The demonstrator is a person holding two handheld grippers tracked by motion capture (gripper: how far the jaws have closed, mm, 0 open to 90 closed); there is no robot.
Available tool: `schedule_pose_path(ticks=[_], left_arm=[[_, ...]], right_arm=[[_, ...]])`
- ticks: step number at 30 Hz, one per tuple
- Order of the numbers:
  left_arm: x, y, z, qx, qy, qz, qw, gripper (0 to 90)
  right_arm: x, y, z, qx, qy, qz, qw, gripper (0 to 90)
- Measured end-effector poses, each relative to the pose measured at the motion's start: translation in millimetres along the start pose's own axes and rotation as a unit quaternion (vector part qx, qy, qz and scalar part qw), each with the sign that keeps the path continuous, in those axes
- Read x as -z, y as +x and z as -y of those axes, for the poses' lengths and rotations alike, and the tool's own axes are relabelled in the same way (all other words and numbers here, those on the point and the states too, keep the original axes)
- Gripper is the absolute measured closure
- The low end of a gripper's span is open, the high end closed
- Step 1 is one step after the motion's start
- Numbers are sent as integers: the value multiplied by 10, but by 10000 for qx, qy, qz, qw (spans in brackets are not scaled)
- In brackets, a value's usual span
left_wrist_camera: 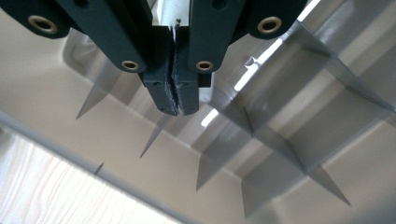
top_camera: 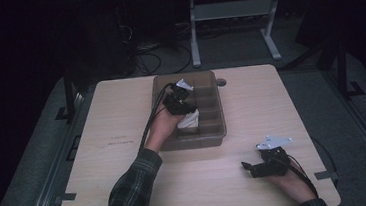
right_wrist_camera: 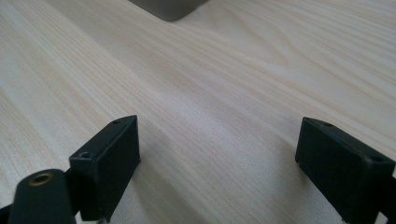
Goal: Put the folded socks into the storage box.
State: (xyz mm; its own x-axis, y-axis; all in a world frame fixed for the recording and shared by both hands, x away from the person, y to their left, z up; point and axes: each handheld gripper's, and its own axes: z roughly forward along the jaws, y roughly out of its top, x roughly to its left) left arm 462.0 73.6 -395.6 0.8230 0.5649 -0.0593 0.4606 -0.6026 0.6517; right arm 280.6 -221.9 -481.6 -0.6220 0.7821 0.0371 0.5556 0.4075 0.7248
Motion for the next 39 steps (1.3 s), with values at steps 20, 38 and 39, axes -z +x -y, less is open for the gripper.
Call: schedule_pose_path(ticks=[20, 38, 39], left_arm=[[-147, 0, 157, 158, 285, 195, 9993, 900], [-303, -4, 208, 126, 702, 233, 9972, 900], [-302, 1, 209, 129, 692, 248, 9972, 900]], right_arm=[[-3, 0, -2, 3, 5, 6, 10000, 130], [-4, 1, -5, -5, 19, 1, 10000, 130], [-4, 2, -5, -8, 20, 2, 10000, 130]])
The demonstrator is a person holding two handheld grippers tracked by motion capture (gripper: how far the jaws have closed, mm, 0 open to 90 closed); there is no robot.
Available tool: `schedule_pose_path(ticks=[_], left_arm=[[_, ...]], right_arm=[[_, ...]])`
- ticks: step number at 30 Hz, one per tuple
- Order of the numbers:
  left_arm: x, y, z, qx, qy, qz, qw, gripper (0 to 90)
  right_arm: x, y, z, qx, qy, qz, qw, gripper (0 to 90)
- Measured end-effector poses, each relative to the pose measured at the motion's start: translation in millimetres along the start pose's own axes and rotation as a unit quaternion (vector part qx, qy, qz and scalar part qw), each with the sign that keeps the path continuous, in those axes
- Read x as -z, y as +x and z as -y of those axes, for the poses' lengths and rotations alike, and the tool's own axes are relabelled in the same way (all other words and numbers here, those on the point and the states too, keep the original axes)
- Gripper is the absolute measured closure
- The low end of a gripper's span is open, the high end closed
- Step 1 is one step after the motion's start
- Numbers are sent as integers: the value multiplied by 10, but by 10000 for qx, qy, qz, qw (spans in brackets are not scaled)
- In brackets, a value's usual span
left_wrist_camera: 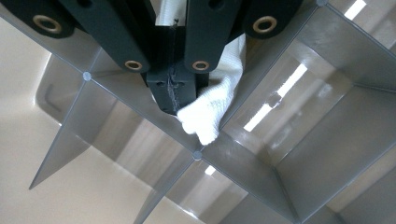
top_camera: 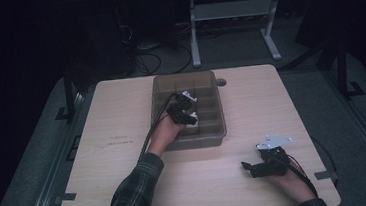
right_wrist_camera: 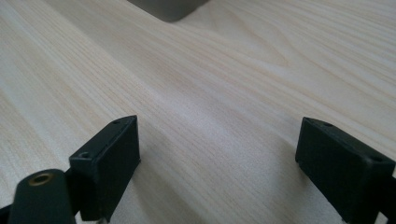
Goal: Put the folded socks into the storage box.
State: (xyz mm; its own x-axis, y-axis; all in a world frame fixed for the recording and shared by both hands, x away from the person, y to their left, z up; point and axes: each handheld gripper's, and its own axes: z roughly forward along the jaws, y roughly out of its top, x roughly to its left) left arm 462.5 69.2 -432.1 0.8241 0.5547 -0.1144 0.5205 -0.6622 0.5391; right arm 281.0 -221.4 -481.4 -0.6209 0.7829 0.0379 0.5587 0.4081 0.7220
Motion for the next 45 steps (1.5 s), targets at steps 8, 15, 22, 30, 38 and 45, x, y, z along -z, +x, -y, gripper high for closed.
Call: schedule_pose_path(ticks=[8, 15, 22, 30, 38, 45], left_arm=[[160, -10, -21, -72, -301, 112, 9995, 864], [353, -27, -1, -133, -492, 141, 9986, 642], [517, -71, 63, -253, -585, 48, 9980, 425], [666, -112, 222, -244, -761, -97, 9968, 238], [844, -141, 409, -184, -1012, -234, 9944, 153], [972, -175, 600, -206, -1154, -298, 9927, 142]], right_arm=[[0, 0, 0, -4, -4, -9, 10000, 130], [0, 0, 0, -4, -6, -9, 10000, 130], [0, -1, 0, 5, -2, 1, 10000, 130], [-1, -4, 1, 28, -3, 9, 10000, 130], [0, -3, 0, 17, 0, 6, 10000, 130], [0, -2, 0, 18, 0, 6, 10000, 130]])
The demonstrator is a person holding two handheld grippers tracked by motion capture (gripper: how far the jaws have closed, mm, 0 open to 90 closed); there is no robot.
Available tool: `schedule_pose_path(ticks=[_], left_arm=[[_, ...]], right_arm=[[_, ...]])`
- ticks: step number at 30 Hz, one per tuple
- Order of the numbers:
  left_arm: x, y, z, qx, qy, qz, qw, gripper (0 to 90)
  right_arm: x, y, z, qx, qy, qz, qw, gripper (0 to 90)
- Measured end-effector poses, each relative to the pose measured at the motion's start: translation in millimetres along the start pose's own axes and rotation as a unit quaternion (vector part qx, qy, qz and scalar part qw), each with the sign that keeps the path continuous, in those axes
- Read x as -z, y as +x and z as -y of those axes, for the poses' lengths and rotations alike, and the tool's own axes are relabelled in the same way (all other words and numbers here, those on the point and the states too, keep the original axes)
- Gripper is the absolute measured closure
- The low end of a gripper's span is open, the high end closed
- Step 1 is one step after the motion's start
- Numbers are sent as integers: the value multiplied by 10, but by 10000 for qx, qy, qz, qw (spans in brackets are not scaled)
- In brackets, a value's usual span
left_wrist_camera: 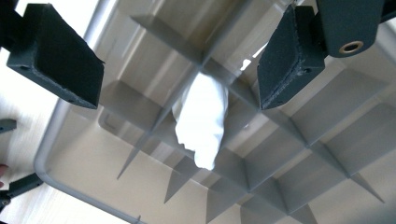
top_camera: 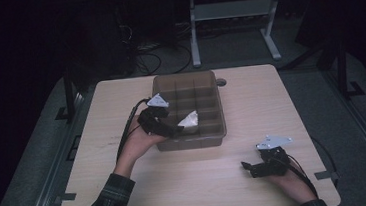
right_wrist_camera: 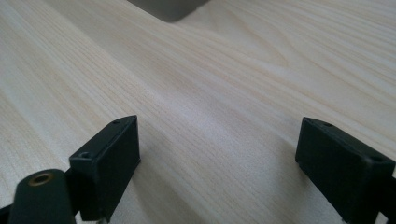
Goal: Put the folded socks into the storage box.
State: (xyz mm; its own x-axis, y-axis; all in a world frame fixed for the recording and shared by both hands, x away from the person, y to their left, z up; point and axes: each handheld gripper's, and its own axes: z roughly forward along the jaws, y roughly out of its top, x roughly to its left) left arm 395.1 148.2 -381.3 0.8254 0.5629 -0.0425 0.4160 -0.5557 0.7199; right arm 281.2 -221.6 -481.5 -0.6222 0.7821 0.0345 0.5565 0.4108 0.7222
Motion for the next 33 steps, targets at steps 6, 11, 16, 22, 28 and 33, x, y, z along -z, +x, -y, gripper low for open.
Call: schedule_pose_path(ticks=[6, 11, 16, 22, 28, 33], left_arm=[[124, -25, 146, 1, -178, -42, 9998, 140], [218, -46, 255, -65, -283, -51, 9996, 140], [318, -80, 356, -82, -389, -115, 9991, 140], [399, -128, 488, -113, -385, -187, 9990, 140], [486, -159, 627, -133, -422, -275, 9986, 140], [547, -187, 770, -120, -409, -367, 9984, 141]], right_arm=[[-1, -1, 0, 8, -4, 3, 10000, 130], [0, 0, 0, 0, 2, 0, 10000, 130], [0, 0, 0, 8, -3, 3, 10000, 130], [2, 2, 0, 3, 2, -8, 10000, 130], [1, 6, 0, -5, -4, -7, 10000, 130], [-1, 3, 1, 21, -6, -2, 10000, 130]])
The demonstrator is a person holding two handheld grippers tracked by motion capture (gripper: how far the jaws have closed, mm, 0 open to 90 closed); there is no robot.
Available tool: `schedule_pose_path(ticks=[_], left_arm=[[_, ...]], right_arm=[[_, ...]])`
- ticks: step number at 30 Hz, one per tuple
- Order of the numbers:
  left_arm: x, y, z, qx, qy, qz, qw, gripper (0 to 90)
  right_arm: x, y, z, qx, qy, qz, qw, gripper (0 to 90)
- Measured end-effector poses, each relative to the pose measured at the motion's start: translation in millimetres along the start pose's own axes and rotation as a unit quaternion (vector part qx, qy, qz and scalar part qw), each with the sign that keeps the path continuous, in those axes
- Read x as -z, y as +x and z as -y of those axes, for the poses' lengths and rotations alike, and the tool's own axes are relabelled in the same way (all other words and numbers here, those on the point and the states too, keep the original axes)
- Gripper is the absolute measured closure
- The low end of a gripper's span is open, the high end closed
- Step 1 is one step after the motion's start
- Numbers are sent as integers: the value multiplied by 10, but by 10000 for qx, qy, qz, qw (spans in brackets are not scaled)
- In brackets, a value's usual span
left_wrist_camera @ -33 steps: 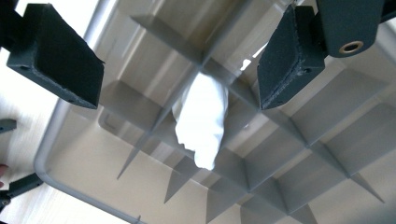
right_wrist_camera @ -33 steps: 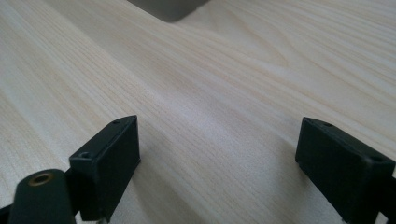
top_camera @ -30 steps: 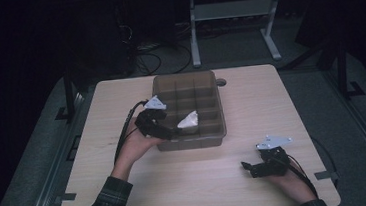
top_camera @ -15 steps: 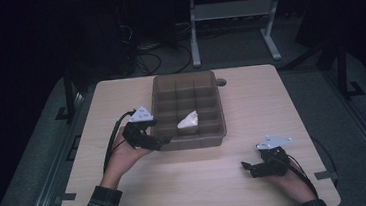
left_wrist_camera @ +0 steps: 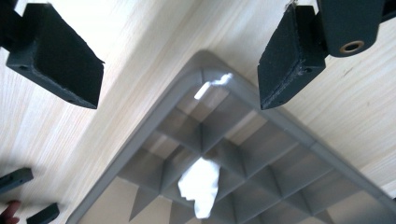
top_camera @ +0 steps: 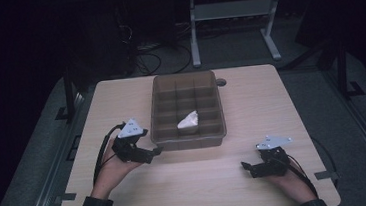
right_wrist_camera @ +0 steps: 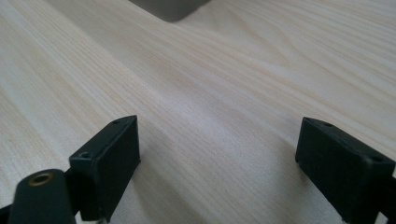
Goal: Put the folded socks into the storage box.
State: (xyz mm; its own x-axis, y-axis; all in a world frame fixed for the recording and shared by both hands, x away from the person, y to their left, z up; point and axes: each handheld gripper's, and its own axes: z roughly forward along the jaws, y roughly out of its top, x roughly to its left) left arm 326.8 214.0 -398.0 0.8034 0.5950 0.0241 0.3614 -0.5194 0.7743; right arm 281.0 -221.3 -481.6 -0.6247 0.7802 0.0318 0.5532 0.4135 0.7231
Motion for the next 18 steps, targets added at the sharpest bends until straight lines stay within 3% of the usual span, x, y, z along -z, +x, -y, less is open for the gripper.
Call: schedule_pose_path(ticks=[7, 18], left_arm=[[69, -49, 238, 71, 0, -95, 9999, 141], [112, -68, 585, 64, 190, -259, 9995, 141]], right_arm=[[0, 0, 0, 12, -2, -3, 10000, 130], [-1, 0, 0, 16, -7, -12, 10000, 130]])
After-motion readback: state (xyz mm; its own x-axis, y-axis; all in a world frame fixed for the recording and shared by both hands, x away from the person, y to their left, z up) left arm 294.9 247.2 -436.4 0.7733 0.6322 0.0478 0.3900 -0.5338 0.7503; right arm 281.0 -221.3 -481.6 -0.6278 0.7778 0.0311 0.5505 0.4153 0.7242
